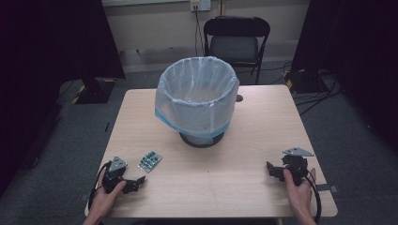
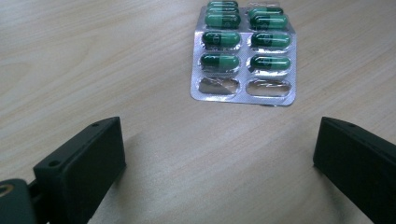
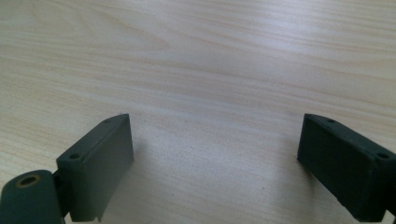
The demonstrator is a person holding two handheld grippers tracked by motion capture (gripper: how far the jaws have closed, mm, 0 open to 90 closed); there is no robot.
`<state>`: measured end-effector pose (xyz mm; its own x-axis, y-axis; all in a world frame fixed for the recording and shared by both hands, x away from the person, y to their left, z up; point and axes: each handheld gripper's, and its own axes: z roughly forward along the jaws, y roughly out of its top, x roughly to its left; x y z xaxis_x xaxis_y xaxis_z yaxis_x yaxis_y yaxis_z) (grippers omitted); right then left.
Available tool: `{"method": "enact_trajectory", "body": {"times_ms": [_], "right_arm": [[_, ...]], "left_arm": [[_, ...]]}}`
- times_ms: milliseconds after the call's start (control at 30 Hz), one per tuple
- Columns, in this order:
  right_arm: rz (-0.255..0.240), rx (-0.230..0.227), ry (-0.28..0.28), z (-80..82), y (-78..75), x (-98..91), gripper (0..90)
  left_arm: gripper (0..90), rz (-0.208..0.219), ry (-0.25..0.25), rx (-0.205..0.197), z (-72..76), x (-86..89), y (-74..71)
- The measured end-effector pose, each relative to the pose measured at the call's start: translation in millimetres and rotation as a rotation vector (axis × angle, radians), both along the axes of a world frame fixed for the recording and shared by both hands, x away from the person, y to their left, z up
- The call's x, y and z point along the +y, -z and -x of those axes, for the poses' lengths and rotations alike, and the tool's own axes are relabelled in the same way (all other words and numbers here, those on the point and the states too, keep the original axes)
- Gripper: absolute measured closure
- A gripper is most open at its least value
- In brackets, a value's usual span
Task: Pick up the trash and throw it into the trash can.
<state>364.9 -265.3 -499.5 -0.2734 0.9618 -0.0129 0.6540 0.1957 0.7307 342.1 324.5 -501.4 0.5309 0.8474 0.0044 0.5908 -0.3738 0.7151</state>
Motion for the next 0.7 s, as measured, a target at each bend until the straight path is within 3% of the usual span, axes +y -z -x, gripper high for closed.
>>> {"method": "enact_trajectory", "body": {"times_ms": [267, 333, 400, 467, 500, 700], "right_arm": [[0.0, 0.0, 0.0, -0.1, 0.0, 0.0, 9.4], [0.0, 0.0, 0.0, -0.1, 0.0, 0.0, 9.4], [0.0, 0.0, 0.0, -0.1, 0.0, 0.0, 9.4], [0.0, 0.0, 0.001, -0.1, 0.0, 0.1, 9.4], [0.0, 0.0, 0.001, -0.1, 0.0, 0.1, 9.4], [0.0, 0.0, 0.002, 0.0, 0.0, 0.2, 9.4]], "left_arm": [[3.0, 0.01, -0.016, 0.001, 0.6, -1.0, -0.6], [8.2, 0.016, -0.023, 0.004, 1.3, -1.0, -2.7], [20.2, 0.055, -0.014, 0.016, 2.7, 0.0, -7.7], [15.0, 0.041, 0.0, -0.01, 5.1, -0.7, -13.4], [18.0, 0.045, 0.005, -0.014, 5.8, -1.1, -15.4], [15.9, 0.088, 0.038, -0.062, 3.5, -5.9, -30.6]]}}
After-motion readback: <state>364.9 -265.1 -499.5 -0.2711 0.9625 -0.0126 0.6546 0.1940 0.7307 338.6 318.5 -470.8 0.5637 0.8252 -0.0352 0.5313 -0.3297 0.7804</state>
